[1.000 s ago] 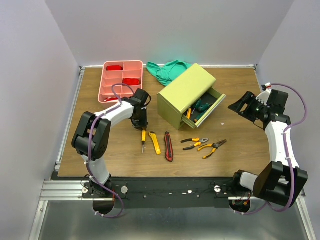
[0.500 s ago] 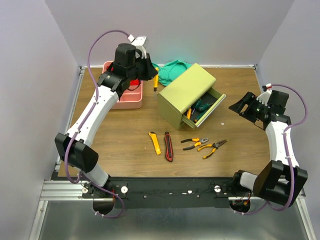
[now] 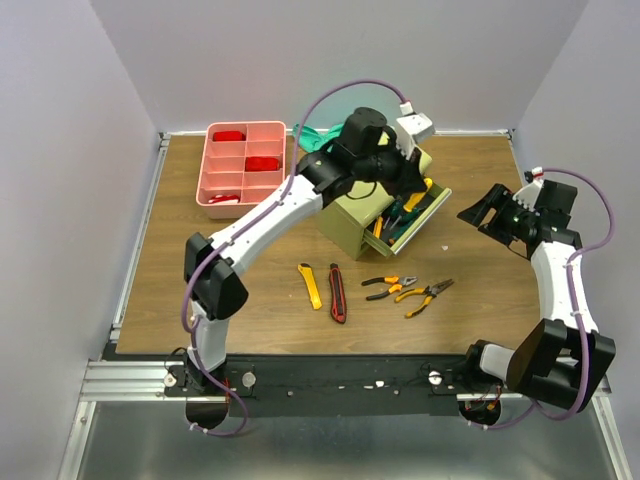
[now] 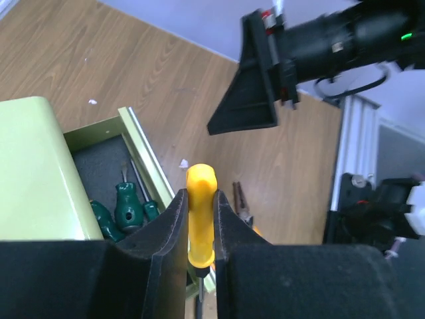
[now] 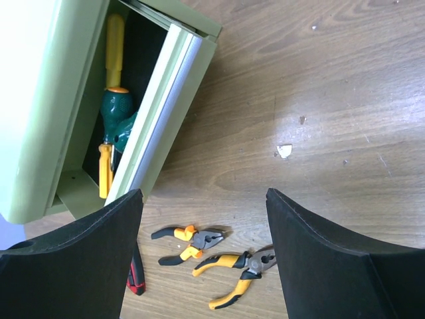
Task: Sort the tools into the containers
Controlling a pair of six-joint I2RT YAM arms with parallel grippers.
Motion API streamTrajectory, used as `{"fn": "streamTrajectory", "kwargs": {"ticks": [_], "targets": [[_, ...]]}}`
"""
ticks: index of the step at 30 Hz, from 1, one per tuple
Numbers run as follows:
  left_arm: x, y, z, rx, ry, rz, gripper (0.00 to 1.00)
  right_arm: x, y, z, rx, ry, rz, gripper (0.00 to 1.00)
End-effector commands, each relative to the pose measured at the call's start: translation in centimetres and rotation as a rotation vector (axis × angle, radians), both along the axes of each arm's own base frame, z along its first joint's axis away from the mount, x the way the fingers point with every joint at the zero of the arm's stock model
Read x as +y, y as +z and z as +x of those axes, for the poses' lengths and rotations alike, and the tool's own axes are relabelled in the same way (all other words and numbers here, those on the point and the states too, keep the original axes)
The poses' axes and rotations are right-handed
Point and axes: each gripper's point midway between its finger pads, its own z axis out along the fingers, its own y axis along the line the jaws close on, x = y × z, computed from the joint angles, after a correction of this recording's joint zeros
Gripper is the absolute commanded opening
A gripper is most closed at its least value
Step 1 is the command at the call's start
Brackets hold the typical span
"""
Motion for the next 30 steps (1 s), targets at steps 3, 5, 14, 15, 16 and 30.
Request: {"fn": "streamTrajectory", "kwargs": {"ticks": [3,5,14,15,16,30], "targets": [[-1.9,-2.1,2.2,-0.097,0.015,0.075,0.00,-0.1,0.1,-0.8,-0.010,-0.011,-0.004,0.82],[-2.5,-3.5,2.7,-0.097,0.027,0.108,0.00,-0.1,0.1,-0.7,-0.011,-0.011,-0.002,0.82],[-2.8,-3.9,4.1,-0.164,0.091,0.140,0.59,0.0,0.2,-0.1,-0.018,0.007,0.014,0.82],[-2.7,-2.6,4.5,-0.196,0.109,0.125,0.61,0.0,0.2,0.0,-0.014,0.006,0.016,0.82],[-2.6,-1.2,4.8,-0.222,0.125,0.107,0.63,0.0,0.1,0.0,-0.012,0.006,0.017,0.82],[18.3,-3.2,16.5,-0.141,0.790,0.271,0.51,2.7,-3.5,1.6,-0.030,0.122,0.176,0.28]]}}
